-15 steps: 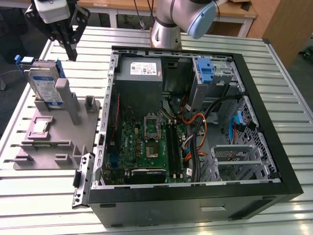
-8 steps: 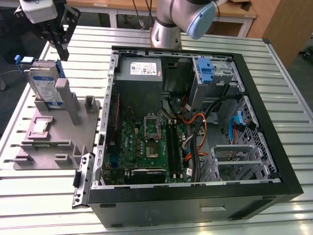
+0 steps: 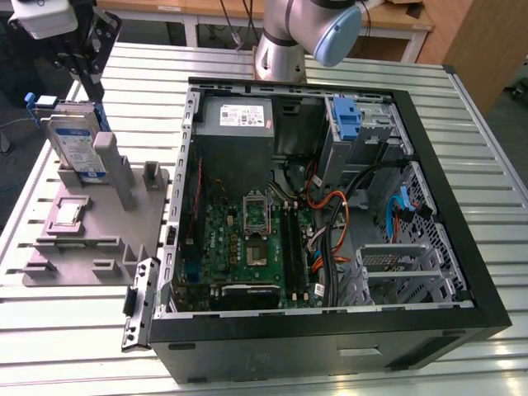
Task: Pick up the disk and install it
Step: 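Reach for the disk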
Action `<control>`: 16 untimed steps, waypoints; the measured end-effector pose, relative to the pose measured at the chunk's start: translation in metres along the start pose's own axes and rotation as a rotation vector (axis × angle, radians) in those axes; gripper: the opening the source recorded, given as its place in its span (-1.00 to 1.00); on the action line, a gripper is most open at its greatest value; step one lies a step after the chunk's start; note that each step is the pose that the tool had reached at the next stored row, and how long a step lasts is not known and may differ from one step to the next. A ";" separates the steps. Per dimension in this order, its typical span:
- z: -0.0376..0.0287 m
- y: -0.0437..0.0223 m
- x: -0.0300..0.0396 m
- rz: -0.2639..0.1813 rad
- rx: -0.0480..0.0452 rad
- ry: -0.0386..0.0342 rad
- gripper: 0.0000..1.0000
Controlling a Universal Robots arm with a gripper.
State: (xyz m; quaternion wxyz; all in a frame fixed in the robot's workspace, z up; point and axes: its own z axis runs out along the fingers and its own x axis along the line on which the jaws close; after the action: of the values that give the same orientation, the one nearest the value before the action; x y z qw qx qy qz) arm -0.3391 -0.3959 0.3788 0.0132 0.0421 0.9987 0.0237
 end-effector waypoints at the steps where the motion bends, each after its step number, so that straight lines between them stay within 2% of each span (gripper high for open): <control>1: 0.0000 -0.0002 0.0025 0.000 0.0001 0.0001 -0.79; 5: 0.0004 -0.0004 0.0098 0.002 0.0000 -0.0001 -0.79; 12: 0.0006 -0.0005 0.0109 0.002 -0.0001 -0.0002 -0.79; 16: 0.0029 -0.0010 0.0146 0.002 0.0002 0.0000 -0.79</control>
State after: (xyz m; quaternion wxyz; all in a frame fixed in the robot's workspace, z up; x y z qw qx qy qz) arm -0.3537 -0.3955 0.3755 0.0132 0.0432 0.9987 0.0236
